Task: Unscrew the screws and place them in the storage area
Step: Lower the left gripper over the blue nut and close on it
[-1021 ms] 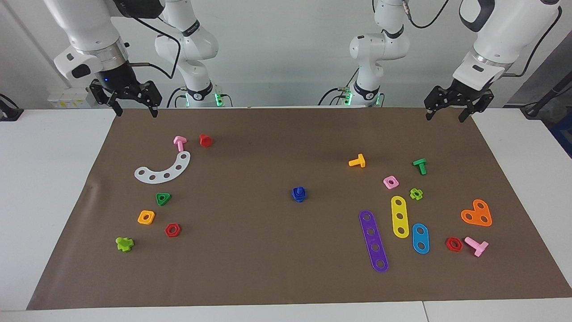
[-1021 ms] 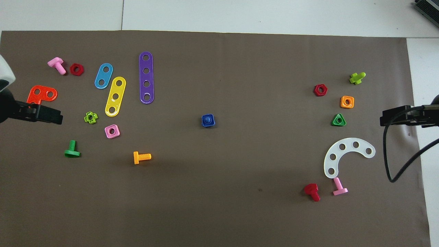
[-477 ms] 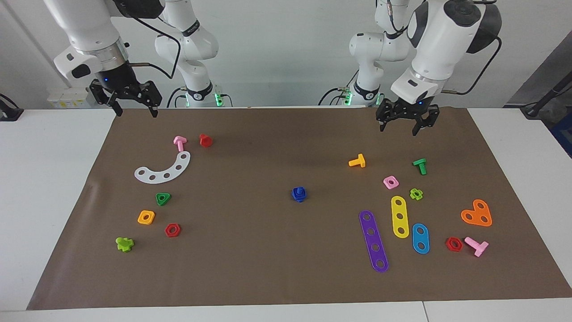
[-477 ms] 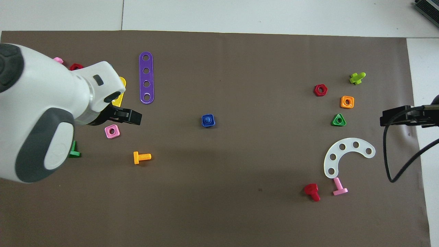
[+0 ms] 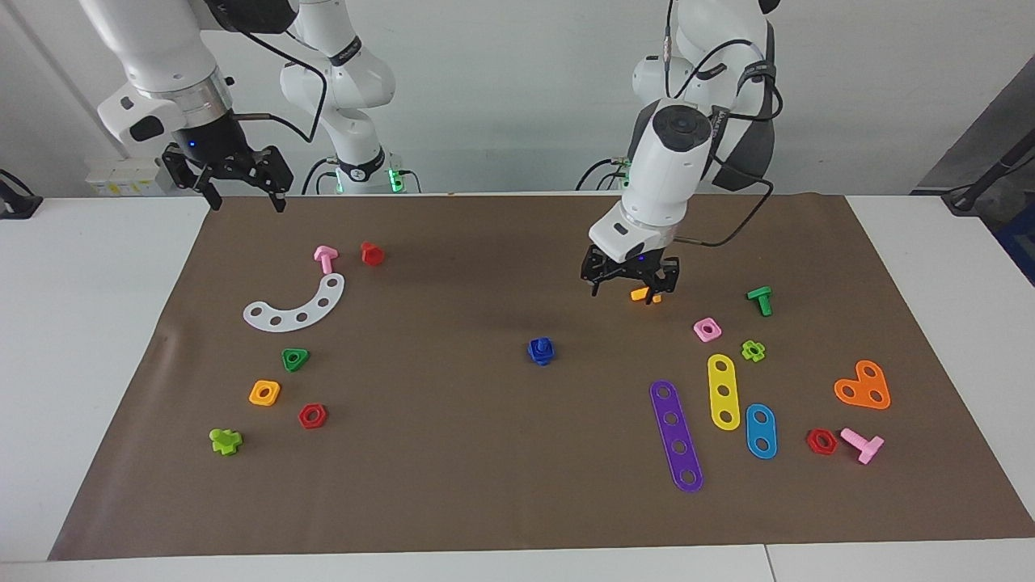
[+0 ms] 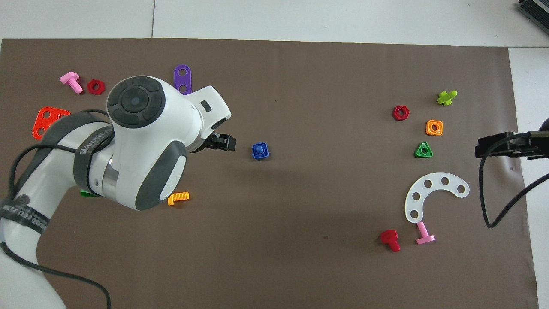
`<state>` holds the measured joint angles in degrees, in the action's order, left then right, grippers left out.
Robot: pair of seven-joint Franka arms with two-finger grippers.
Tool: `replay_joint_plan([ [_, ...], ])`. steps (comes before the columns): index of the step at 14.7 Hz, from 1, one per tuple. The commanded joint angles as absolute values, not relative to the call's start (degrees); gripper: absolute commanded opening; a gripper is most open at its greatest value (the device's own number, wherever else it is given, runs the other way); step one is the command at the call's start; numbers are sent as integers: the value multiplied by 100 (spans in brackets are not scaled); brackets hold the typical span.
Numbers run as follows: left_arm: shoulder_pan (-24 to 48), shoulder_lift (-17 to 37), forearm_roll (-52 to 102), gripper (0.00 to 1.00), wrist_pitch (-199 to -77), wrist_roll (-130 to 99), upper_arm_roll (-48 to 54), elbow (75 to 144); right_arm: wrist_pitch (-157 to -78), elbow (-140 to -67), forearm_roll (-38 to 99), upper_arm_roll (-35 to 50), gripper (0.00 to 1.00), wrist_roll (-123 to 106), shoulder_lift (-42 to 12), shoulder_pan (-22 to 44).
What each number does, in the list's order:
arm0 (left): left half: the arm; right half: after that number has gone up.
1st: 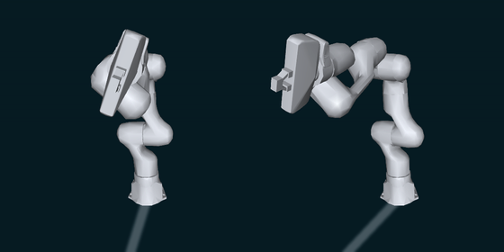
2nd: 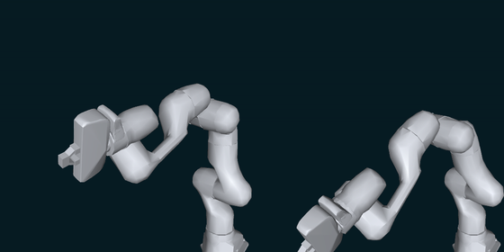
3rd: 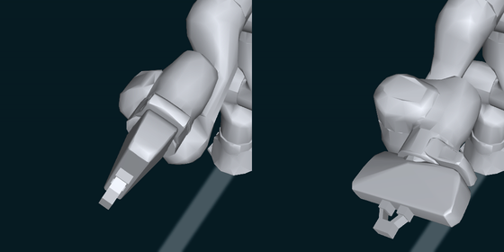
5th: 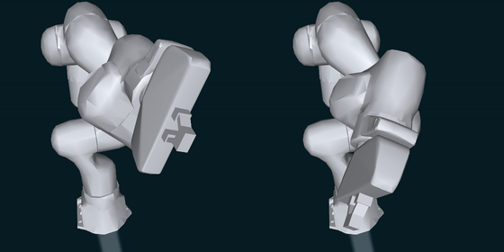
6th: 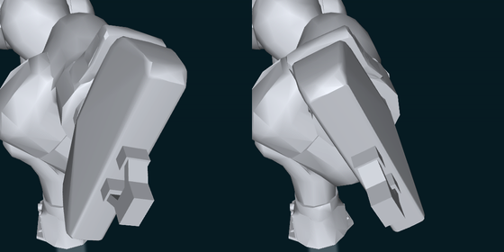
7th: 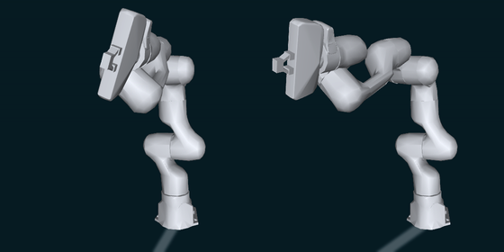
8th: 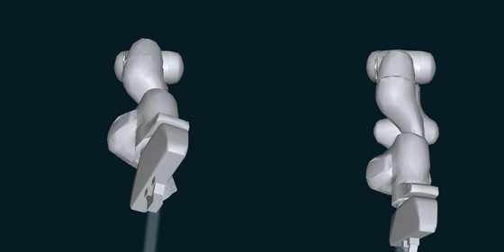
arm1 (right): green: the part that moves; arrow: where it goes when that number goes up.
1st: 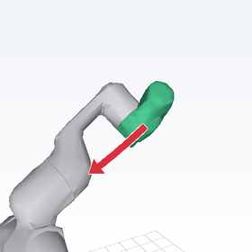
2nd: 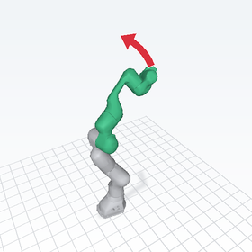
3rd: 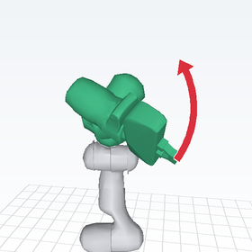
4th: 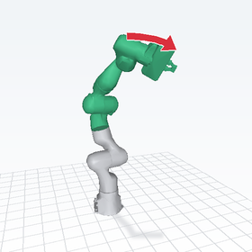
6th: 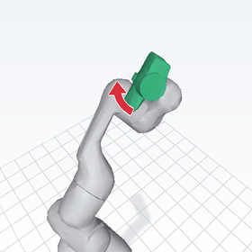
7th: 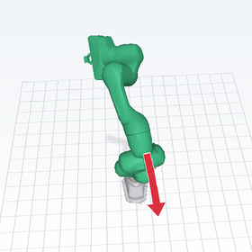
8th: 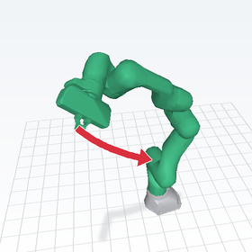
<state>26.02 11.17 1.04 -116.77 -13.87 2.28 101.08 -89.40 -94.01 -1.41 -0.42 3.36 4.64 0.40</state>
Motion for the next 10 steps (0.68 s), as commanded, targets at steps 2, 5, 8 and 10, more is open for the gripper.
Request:
replay_joint_plan([
  [2,3066,1730,62,100,-12312,-1889,141,10020,-8868,-9422,-132,-26,100,229,536,9],
  [5,3322,2196,53,100,-12506,-2258,132,9791,-8868,-9422,-132,-26,100,229,536,9],
  [8,3383,2407,53,100,-12726,-2329,132,9782,-8868,-9422,-132,-26,100,229,536,9],
  [10,3463,2540,18,100,-12971,-2478,123,9782,-8868,-9422,-132,-26,100,229,536,9],
])
